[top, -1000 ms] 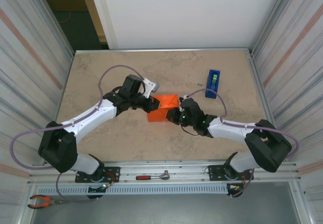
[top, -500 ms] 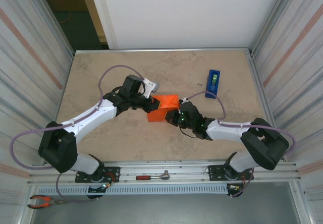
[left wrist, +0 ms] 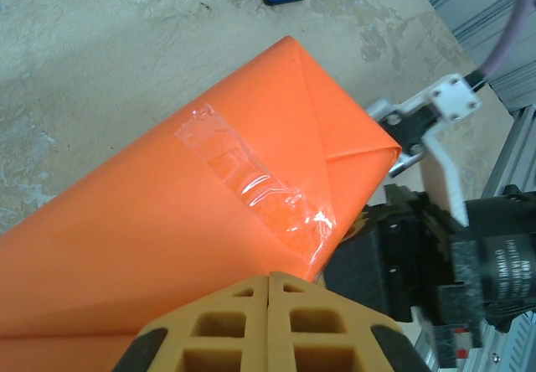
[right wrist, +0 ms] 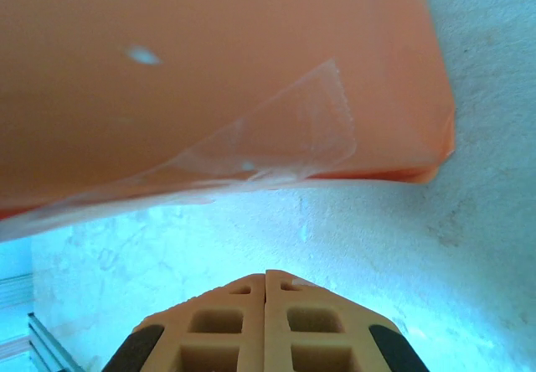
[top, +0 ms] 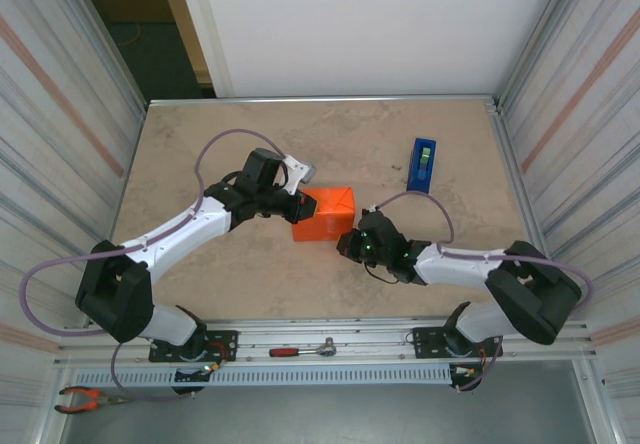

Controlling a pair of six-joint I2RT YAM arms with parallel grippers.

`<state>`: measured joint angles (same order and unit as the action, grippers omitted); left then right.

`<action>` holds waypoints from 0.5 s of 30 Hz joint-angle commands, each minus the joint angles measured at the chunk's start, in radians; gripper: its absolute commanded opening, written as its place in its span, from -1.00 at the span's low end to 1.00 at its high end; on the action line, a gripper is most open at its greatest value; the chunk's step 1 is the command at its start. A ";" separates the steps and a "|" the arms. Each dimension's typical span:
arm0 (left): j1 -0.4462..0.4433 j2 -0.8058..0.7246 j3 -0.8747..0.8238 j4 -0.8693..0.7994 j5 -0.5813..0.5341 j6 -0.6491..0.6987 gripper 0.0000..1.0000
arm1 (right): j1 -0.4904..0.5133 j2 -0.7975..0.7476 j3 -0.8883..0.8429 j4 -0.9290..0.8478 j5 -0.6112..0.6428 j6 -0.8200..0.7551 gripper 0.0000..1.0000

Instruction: Wrap the gift box in paper

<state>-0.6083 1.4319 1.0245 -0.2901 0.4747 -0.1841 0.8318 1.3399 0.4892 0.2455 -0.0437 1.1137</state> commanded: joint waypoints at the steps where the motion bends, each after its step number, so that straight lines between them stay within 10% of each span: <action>1: -0.013 0.006 0.003 -0.109 0.016 -0.002 -1.00 | 0.004 -0.113 0.048 -0.167 0.041 -0.039 -1.00; 15: -0.014 0.012 0.035 -0.119 0.015 -0.009 -1.00 | -0.010 -0.258 0.259 -0.369 0.022 -0.136 -1.00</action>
<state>-0.6147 1.4322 1.0454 -0.3466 0.4896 -0.1879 0.8291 1.0706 0.6655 -0.1028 -0.0193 1.0309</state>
